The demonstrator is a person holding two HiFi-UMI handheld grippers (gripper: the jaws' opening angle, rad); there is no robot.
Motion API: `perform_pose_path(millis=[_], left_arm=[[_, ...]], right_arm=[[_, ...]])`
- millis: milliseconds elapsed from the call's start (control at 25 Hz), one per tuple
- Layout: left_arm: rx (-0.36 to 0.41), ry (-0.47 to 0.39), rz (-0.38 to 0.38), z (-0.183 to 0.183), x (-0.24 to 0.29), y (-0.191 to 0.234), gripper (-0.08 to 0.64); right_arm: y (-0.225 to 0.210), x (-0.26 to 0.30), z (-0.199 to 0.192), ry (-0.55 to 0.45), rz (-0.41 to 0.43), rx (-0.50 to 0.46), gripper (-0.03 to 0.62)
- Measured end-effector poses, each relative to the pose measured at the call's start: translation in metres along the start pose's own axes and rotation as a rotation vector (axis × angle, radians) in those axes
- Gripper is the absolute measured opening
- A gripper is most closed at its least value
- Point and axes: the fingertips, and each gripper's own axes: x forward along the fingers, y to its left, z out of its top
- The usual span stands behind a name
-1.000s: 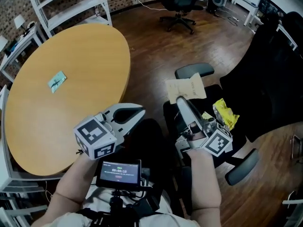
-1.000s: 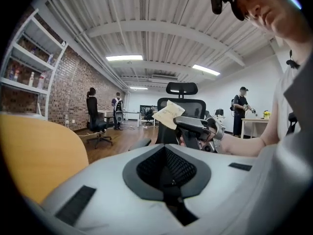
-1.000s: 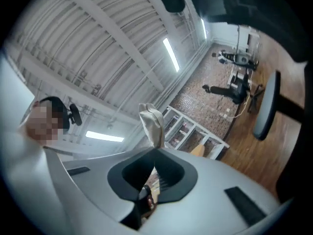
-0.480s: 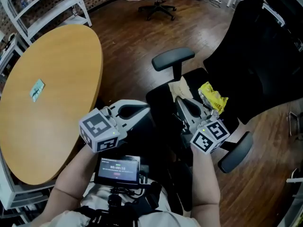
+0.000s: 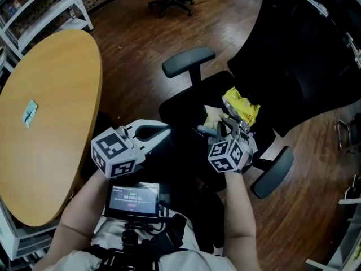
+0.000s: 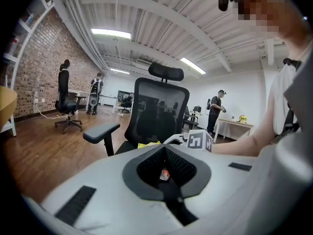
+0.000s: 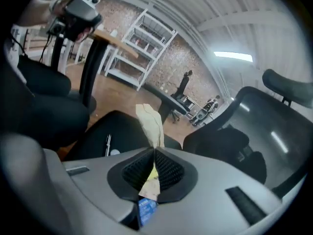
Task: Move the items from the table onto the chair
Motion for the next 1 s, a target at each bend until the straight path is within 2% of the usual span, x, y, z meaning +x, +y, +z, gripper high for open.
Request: perform_pose_path(millis=[160,200,280,320,360,400,480,800,920,1000], left_arm=[[-0.013,0.018,0.0,-0.006,0.002,0.002,0.011],[-0.014,0.021,0.001,-0.007,0.002,0.002,0.012],[-0.014,0.027,-0.001,-0.009,0.003,0.002,0.012],[-0.012,0.029,-0.001,-0.009,0.003,0.002,0.012],[-0.012,0.031,-0.002,-0.009,0.004,0.003,0.012],[-0.012,0.033,-0.002,-0.009,0.004,0.003,0.012],[-0.014,0.033,-0.002,-0.009,0.005,0.003,0.012],[-0.015,0.026,0.001,-0.008,0.005,0.002,0.012],[-0.004,0.007,0.008,0.001,0.0,0.001,0.012],[0.006,-0.015,0.016,0.011,-0.006,0.001,0.012]], right_arm=[[-0.009,0.014,-0.046,0.224,-0.104,-0.246,0.014],[-0.01,0.016,-0.055,0.261,-0.115,-0.279,0.014],[-0.008,0.02,-0.068,0.298,-0.101,-0.273,0.021],[-0.005,0.023,-0.074,0.31,-0.081,-0.251,0.056],[-0.002,0.026,-0.08,0.325,-0.058,-0.231,0.172],[0.001,0.029,-0.087,0.342,-0.041,-0.217,0.215],[0.003,0.03,-0.096,0.362,-0.022,-0.196,0.215],[-0.011,0.014,-0.078,0.262,-0.046,-0.092,0.215],[-0.015,0.004,-0.048,0.155,-0.044,-0.046,0.215],[-0.017,-0.007,-0.012,0.039,-0.029,-0.003,0.213]])
